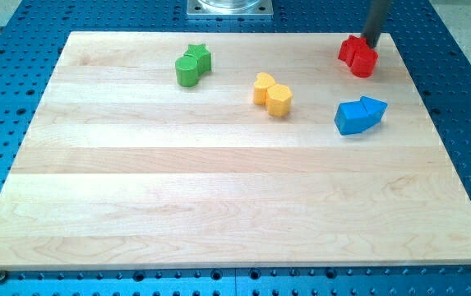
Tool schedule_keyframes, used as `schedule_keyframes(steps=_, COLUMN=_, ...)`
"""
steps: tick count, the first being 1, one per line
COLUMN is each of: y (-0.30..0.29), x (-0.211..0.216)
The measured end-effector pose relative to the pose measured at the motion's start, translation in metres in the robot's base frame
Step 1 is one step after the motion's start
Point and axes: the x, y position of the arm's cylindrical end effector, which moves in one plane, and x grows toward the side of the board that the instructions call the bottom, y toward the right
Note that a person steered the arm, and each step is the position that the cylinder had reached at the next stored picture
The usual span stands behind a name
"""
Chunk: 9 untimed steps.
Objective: Push the triangle into the hexagon
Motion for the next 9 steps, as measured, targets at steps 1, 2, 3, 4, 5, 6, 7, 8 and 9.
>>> schedule_keyframes(steps=1, y=0.024, x=0.020)
schedule_keyframes(steps=2, y=0.030, x=0.059)
schedule_keyframes(steps=3, y=0.026, x=0.113)
schedule_keyframes(steps=4, y=0.007, x=0.139)
schedule_keyframes(steps=5, y=-0.006, x=0.175)
schedule_keyframes(steps=6, y=-0.021, x=0.207)
schedule_keyframes(steps=7, y=-0.048, x=0.217)
schedule_keyframes(steps=8, y=-0.062, x=0.220)
schedule_keyframes(steps=9, y=-0.062, x=0.205)
